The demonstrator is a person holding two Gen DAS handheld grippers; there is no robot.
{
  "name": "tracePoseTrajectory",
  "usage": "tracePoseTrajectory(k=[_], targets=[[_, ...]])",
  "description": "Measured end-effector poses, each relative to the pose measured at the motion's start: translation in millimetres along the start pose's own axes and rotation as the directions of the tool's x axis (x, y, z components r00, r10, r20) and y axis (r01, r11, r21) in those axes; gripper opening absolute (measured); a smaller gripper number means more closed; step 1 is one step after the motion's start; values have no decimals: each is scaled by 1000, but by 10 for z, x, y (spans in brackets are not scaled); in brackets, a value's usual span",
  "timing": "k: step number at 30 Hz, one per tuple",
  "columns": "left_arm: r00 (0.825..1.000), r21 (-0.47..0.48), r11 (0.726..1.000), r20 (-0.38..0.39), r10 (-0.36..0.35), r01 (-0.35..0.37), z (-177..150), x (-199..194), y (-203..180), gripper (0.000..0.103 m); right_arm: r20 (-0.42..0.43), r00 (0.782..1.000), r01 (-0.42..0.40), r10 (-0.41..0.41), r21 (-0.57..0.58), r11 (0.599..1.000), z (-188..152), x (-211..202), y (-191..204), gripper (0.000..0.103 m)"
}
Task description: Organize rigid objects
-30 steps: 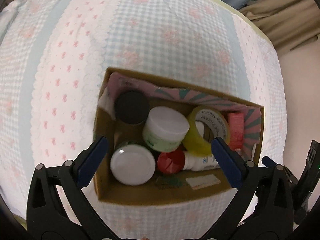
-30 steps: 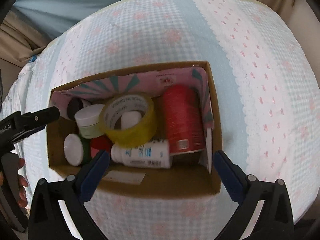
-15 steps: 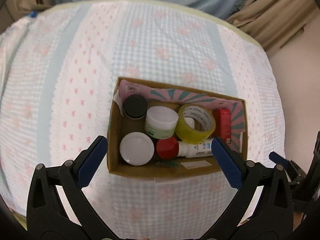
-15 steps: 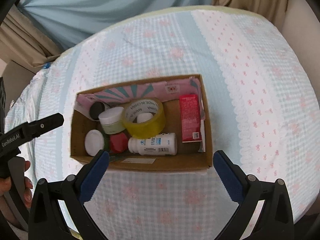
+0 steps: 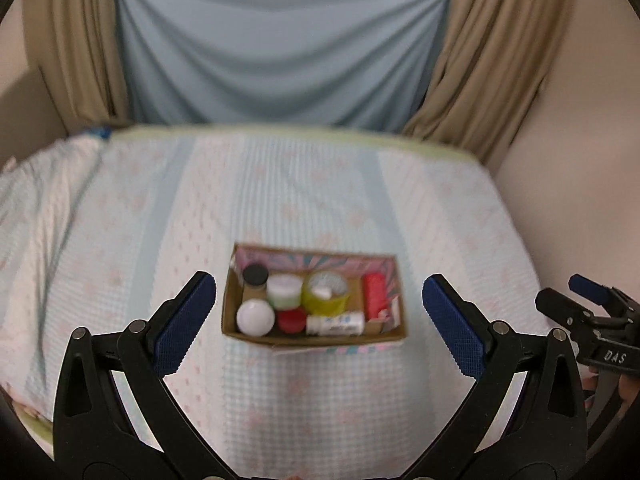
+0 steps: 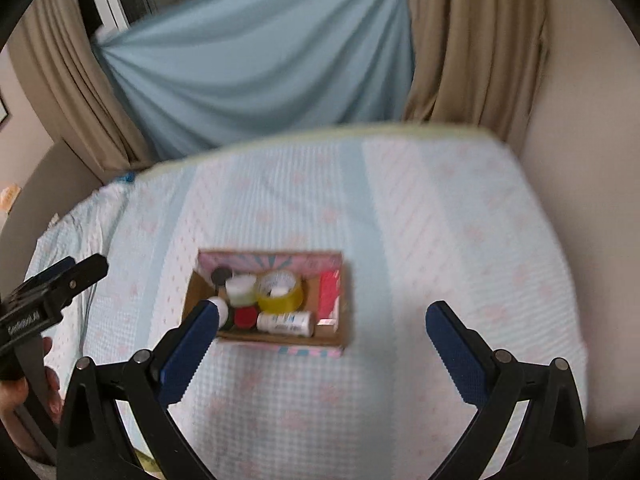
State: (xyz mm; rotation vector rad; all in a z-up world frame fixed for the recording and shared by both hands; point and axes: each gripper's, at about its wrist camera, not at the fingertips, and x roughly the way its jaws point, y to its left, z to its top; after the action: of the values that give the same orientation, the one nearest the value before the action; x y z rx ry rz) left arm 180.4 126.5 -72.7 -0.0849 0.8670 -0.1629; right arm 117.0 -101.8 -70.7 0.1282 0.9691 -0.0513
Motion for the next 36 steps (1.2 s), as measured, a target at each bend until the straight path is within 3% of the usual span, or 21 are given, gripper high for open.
tracePoseTrajectory(k=[5, 10, 17, 21, 36], targets=[[984, 11, 1000, 180, -1, -1, -28, -768, -331, 103, 118, 992, 41, -39, -20, 999, 48, -636, -100, 103], [958, 64, 997, 285, 33, -53, -189, -1176, -588, 103, 210, 976, 59, -54, -18, 998, -29, -1034, -202, 103], [945, 34, 999, 327, 18, -31, -368, -1397, -695, 103, 328, 940, 113, -89, -55, 992, -175, -1377, -212, 103], [946, 50, 997, 321, 37, -55, -424, -1423, -756, 103, 352, 932, 120, -90, -64, 991, -190, -1445, -219, 103], [942, 96, 990, 330, 65, -102, -455, -1454, -930, 103, 356, 931, 104, -80, -48, 993, -218, -1484, -349, 103]])
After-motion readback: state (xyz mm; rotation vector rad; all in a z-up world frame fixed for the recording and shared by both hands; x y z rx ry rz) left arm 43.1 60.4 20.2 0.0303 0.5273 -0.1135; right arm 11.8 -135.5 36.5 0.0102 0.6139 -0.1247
